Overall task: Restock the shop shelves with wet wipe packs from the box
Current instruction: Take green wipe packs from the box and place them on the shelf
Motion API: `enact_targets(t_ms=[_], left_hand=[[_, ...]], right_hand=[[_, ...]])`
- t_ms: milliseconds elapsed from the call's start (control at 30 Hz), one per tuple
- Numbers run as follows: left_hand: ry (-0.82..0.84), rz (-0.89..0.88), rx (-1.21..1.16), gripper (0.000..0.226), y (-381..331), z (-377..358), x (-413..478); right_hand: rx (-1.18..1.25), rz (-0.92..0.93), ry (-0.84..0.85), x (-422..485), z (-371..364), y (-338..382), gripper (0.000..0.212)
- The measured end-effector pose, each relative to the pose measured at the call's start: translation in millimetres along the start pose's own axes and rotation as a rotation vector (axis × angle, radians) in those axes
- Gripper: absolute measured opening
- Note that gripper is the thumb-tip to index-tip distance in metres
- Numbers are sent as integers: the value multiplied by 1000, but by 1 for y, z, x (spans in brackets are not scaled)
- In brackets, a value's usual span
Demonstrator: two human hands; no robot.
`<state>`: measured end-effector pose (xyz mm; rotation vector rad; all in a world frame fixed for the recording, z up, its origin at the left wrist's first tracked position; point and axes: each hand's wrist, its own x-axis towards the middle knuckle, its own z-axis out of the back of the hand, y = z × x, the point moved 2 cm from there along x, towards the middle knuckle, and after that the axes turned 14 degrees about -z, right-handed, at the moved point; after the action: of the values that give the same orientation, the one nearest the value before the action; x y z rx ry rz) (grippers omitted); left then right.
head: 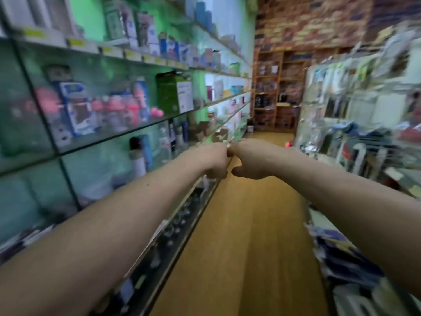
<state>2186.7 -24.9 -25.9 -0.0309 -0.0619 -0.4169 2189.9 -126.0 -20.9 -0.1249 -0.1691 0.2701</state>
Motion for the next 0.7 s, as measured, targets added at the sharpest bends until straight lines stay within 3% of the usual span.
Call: enact_targets(t_ms=[267, 467, 700], left_hand=[[156, 205, -39, 49, 100, -69, -122], [290, 335, -130, 41, 142, -126, -208], [395, 546, -346, 34, 176, -206, -288]], right_hand=[[99, 171, 153, -32, -54, 145, 48], [118, 299, 279, -59, -105, 236, 29], [174, 484, 493, -92, -175, 316, 31]])
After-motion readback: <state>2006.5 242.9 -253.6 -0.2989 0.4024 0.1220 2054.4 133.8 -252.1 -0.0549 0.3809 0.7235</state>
